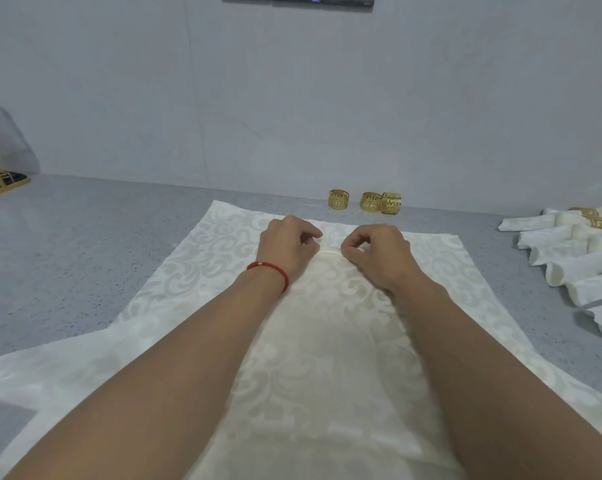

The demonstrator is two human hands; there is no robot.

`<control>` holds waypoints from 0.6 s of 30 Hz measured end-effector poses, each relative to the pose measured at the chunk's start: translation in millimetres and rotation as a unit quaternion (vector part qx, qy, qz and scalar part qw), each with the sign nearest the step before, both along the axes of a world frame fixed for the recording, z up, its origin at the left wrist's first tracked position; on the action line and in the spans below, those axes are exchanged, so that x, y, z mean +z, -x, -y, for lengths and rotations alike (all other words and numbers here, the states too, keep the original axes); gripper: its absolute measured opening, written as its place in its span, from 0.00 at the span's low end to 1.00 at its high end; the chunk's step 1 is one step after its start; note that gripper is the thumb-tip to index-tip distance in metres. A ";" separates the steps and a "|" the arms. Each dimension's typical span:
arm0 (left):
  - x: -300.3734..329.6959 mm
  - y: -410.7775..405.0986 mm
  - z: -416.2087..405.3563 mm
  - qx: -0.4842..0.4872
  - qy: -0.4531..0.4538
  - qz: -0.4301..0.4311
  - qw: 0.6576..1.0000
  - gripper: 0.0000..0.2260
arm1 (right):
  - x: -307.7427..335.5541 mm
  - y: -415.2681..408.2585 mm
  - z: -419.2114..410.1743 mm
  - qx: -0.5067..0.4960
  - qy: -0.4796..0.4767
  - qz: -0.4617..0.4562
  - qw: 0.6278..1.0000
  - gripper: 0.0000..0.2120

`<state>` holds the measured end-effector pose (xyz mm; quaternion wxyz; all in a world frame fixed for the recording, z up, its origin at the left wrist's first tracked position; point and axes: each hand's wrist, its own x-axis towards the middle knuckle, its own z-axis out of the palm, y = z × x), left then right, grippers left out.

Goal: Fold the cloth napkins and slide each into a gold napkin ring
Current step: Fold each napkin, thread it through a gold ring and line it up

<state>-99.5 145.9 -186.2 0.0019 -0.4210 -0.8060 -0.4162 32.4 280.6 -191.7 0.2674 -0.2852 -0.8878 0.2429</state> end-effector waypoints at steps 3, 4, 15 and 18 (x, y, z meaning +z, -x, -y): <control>-1.2 1.8 -3.6 0.001 0.063 -0.092 0.994 0.07 | 2.1 2.6 -3.6 -0.002 0.011 0.031 0.999 0.03; 0.0 0.9 -3.9 0.006 0.072 -0.115 0.991 0.09 | 4.0 2.7 -3.5 0.003 -0.004 0.049 0.999 0.03; 24.8 -13.6 9.4 -0.043 0.212 -0.344 0.914 0.14 | 33.1 2.3 7.4 0.049 -0.138 0.185 0.972 0.12; 28.8 -10.6 9.4 -0.057 0.210 -0.245 0.945 0.10 | 38.3 2.3 1.3 0.034 -0.092 0.228 0.969 0.08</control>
